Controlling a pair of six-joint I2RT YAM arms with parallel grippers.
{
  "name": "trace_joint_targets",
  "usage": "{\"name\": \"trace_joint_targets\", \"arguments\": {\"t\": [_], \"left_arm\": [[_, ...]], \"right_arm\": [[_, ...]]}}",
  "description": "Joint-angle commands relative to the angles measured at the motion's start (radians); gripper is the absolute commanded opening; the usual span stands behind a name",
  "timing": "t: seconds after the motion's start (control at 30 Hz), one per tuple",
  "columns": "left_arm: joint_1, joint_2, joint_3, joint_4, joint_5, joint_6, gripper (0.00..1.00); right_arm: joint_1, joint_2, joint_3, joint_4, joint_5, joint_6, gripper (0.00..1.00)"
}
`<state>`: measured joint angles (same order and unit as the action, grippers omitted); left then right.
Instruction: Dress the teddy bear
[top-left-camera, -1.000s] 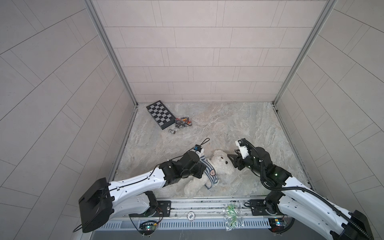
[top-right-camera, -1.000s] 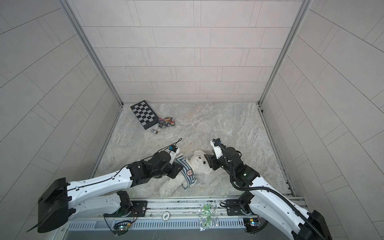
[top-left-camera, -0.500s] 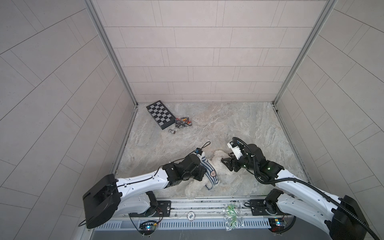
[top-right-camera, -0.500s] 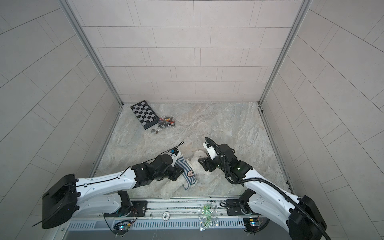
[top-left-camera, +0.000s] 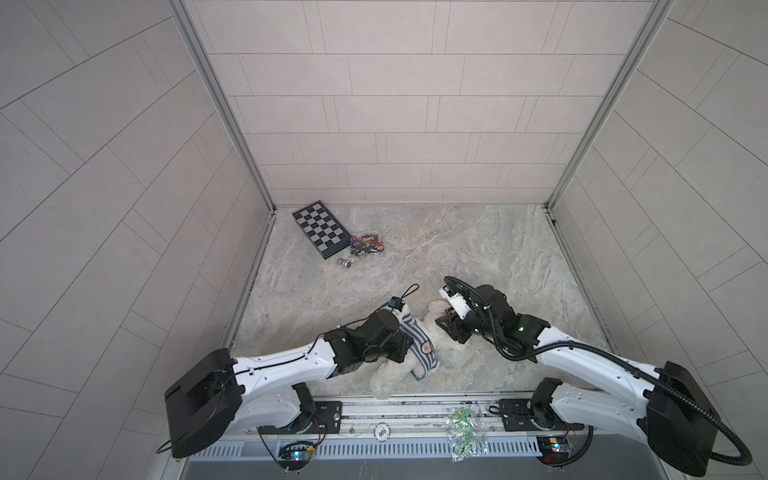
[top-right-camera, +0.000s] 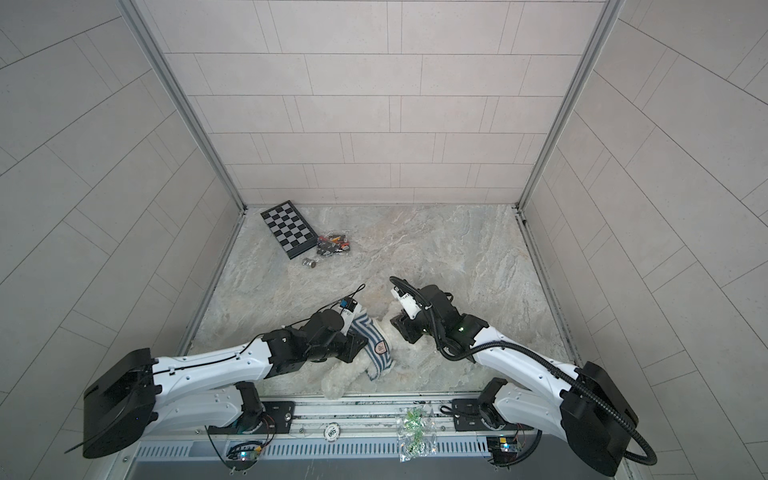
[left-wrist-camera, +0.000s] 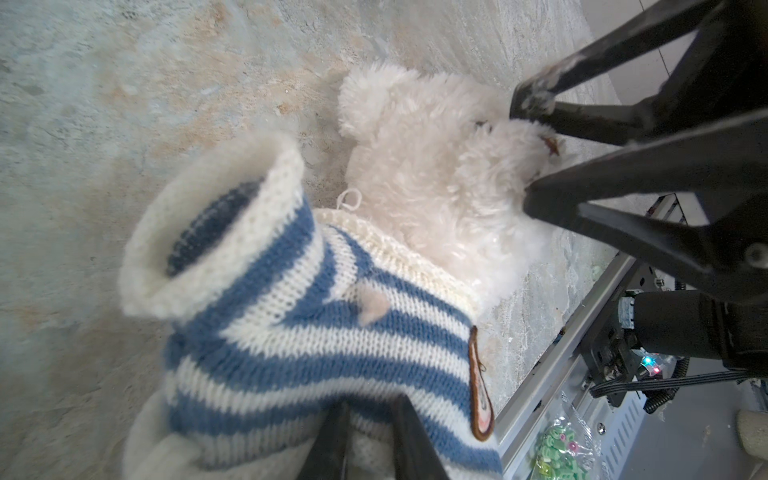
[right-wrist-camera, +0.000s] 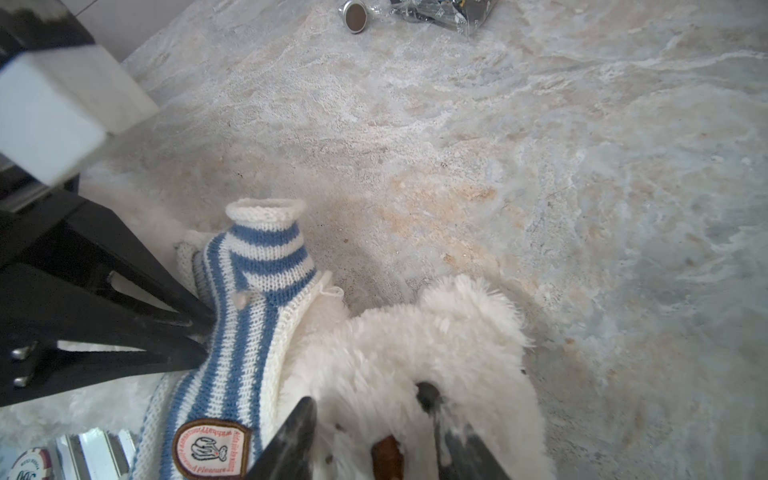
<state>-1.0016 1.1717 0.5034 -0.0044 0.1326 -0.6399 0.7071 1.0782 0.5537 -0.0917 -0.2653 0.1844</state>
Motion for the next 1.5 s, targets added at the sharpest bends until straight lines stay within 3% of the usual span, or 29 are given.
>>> {"name": "trace_joint_targets", "arguments": {"t": [0.0,0.27,0.43,0.53,0.8,1.07,1.47], "left_arm": [[-0.002,-0.003,-0.015,-0.02,-0.009,-0.01,0.22],[-0.002,-0.014,-0.028,-0.002,-0.024,-0.029,0.22],[0.004,-0.079,-0.016,-0.019,-0.05,-0.008,0.24],[0.001,-0.152,0.01,-0.035,-0.086,0.026,0.31],[-0.053,-0.176,0.068,-0.082,-0.096,0.022,0.4],[-0.1,-0.044,-0.002,0.16,-0.033,-0.139,0.48],[-0.099,0.115,0.064,0.24,-0.048,-0.151,0.37]], "right_arm": [[0.026,0.003,0.023,-0.034,0.046,-0.026,0.46],[0.069,0.039,0.035,-0.055,0.106,-0.036,0.39],[0.081,0.025,0.045,-0.08,0.221,-0.048,0.16],[0.081,-0.017,0.035,-0.056,0.25,-0.043,0.0],[0.083,-0.132,-0.012,0.023,0.388,0.06,0.0],[0.084,-0.146,-0.031,0.042,0.424,0.102,0.0],[0.109,-0.182,-0.047,0.04,0.454,0.118,0.0]]}}
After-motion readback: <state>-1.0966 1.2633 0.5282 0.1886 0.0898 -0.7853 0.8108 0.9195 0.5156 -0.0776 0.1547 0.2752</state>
